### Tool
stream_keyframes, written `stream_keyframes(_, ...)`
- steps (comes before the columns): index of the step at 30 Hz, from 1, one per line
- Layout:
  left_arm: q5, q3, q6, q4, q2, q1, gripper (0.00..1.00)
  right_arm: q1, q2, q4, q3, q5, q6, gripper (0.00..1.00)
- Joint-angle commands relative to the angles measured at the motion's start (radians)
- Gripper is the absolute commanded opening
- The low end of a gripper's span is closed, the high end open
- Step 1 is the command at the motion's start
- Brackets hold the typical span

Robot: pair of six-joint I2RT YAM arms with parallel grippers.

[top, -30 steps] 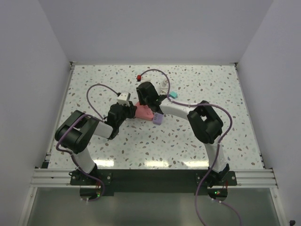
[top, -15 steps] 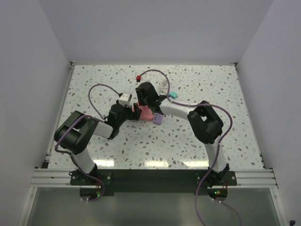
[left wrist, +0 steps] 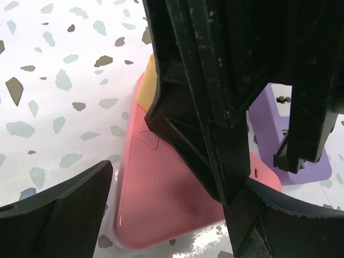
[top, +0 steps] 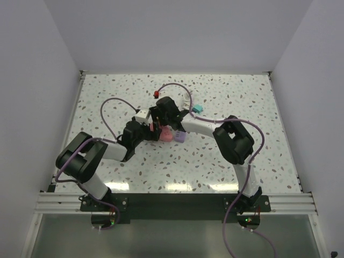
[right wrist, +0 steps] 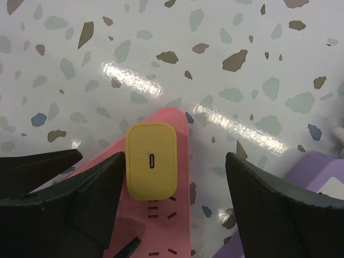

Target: Insert the plug

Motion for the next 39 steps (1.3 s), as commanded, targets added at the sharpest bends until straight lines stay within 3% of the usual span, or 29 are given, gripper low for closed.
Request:
stream_keyframes(1,-0.047,-0.005,-0.003,0.018,-0.055,0.005,0.83,0.033,-0.035,-0.136,0.005,-0.063,-0.034,0.79)
stream_keyframes(15,-0.109,-0.038,0.005,-0.006,-0.148,0.007,0.84,-0.030,-0.309,-0.041,-0.144,-0.154,-0.024,0.88)
stream_keyframes(22,-0.104,-0.060,0.024,-0.002,-0.188,0.005,0.84,-0.177,-0.392,-0.008,-0.239,-0.181,-0.009,0.89)
stream_keyframes(31,-0.093,-0.078,0.039,0.001,-0.217,0.005,0.84,-0.377,-0.354,0.025,-0.362,-0.206,-0.021,0.88)
stream_keyframes(39,-0.080,-0.074,0.047,0.004,-0.205,0.005,0.84,-0.418,-0.291,0.053,-0.367,-0.261,-0.057,0.88)
